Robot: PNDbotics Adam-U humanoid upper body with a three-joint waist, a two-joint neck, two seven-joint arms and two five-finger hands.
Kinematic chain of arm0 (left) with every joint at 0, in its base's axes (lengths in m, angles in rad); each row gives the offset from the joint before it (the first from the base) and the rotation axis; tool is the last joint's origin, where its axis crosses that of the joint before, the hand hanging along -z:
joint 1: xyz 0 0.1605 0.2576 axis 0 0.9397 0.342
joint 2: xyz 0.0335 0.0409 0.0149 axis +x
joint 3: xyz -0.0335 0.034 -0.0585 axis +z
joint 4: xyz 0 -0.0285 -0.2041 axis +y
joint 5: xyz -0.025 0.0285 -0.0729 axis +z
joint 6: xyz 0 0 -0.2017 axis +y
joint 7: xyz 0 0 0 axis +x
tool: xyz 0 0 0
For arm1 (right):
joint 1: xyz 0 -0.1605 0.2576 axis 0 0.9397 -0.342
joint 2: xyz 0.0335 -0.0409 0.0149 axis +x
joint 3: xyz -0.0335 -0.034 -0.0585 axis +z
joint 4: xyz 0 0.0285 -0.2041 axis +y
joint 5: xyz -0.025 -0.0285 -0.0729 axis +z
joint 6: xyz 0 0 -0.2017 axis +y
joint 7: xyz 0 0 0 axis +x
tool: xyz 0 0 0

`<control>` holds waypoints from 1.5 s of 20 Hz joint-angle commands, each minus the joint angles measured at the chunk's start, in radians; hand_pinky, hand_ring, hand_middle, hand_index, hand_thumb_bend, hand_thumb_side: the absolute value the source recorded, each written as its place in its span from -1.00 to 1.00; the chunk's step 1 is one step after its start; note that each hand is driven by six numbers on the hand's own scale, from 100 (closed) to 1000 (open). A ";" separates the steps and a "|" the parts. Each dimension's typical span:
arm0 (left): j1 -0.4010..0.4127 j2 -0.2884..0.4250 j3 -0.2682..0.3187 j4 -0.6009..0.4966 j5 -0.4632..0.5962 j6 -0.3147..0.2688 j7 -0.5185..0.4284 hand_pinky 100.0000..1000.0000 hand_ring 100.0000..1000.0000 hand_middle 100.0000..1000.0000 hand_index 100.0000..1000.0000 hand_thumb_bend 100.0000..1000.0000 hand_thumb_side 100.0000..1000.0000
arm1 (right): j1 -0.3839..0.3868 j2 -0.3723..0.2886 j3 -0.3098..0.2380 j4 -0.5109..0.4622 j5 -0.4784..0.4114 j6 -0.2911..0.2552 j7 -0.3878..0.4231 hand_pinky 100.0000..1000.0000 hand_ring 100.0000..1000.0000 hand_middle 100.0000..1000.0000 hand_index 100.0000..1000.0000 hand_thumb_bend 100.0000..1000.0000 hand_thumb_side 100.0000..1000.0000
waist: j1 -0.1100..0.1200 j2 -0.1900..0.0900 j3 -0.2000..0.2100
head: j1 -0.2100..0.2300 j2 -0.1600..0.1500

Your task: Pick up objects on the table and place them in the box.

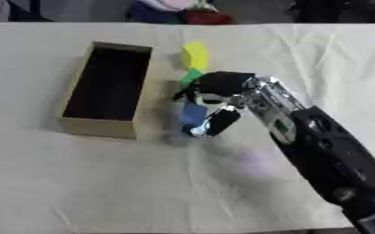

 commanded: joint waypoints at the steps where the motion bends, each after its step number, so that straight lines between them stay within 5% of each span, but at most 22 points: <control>1: -0.009 0.015 0.002 -0.016 -0.003 -0.001 -0.006 0.41 0.15 0.38 0.58 -1.00 0.47 | -0.003 -0.014 -0.005 -0.009 0.007 0.018 -0.005 0.57 0.53 -0.11 0.75 -0.65 0.30 | 0.006 -0.009 -0.001 | -0.004 0.005; 6: -0.009 0.015 0.002 -0.016 -0.003 -0.002 -0.007 0.41 0.15 0.38 0.57 -1.00 0.46 | 0.004 -0.010 -0.008 0.007 0.011 0.056 -0.035 0.42 0.40 -0.19 0.57 -0.89 -0.02 | 0.007 -0.009 0.000 | -0.008 0.005; 9: -0.009 0.014 0.002 -0.016 -0.003 -0.002 -0.008 0.41 0.15 0.38 0.57 -1.00 0.46 | 0.005 -0.009 -0.008 0.015 -0.004 0.069 -0.044 0.43 0.42 -0.18 0.56 -1.00 -0.54 | 0.007 -0.010 0.000 | -0.010 0.005; 13: -0.008 0.014 0.003 -0.016 -0.003 -0.002 -0.011 0.41 0.16 0.38 0.57 -1.00 0.45 | 0.003 -0.006 -0.007 0.012 -0.055 0.082 -0.022 0.45 0.42 -0.18 0.57 -1.00 -0.98 | 0.005 -0.012 0.000 | -0.009 0.005; 21: -0.006 0.016 0.003 -0.016 -0.004 0.002 -0.013 0.41 0.16 0.38 0.56 -1.00 0.45 | -0.029 -0.005 -0.009 -0.030 -0.179 0.128 0.034 0.47 0.44 -0.17 0.57 -1.00 -1.00 | 0.004 -0.021 -0.004 | -0.005 0.005; 30: -0.005 0.021 0.002 -0.016 -0.002 0.002 -0.012 0.41 0.16 0.38 0.56 -1.00 0.44 | -0.147 0.040 -0.024 -0.038 -0.208 0.138 0.020 0.48 0.46 -0.16 0.58 -1.00 -1.00 | 0.003 -0.035 -0.006 | 0.006 0.005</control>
